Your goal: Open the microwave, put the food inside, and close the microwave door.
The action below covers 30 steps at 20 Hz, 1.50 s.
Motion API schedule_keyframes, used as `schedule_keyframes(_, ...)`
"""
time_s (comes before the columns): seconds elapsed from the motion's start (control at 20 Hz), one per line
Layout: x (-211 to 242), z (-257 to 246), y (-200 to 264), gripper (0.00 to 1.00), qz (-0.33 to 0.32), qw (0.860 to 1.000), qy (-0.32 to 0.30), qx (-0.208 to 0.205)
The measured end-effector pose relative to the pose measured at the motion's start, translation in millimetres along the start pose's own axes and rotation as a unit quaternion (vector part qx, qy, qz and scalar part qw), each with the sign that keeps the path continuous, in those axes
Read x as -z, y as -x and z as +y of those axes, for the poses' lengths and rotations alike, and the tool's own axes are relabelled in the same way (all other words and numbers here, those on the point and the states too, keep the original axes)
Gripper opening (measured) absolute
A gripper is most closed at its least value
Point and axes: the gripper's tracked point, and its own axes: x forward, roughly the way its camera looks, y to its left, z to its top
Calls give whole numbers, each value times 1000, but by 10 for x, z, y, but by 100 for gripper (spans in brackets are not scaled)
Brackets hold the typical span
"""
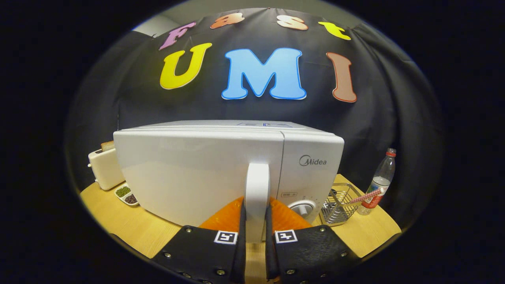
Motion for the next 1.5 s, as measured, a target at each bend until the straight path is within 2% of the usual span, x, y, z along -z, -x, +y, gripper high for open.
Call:
schedule_keyframes(0.05, 22, -4, 3, 20, 3, 1000, -6, -2)
schedule_keyframes(0.1, 2, -2, 7, 12, 4, 1000, -4, -2)
schedule_keyframes(0.45, 18, 1, 53, 11, 23, 1000, 0, 6)
schedule_keyframes(0.65, 16, -15, 58, 11, 21, 999, 1, 28)
schedule_keyframes(0.7, 14, -9, 59, 7, 24, 999, -1, 36)
schedule_keyframes(0.85, 21, -4, 78, 7, 32, 998, -16, 54)
schedule_keyframes(1.05, 100, 118, 464, 7, 10, 997, 21, 75)
schedule_keyframes(1.25, 188, 239, 723, 7, 24, 996, 2, 84)
schedule_keyframes(1.35, 226, 325, 871, 8, 33, 996, -7, 80)
schedule_keyframes(1.5, 280, 494, 1101, 16, 39, 997, -18, 62)
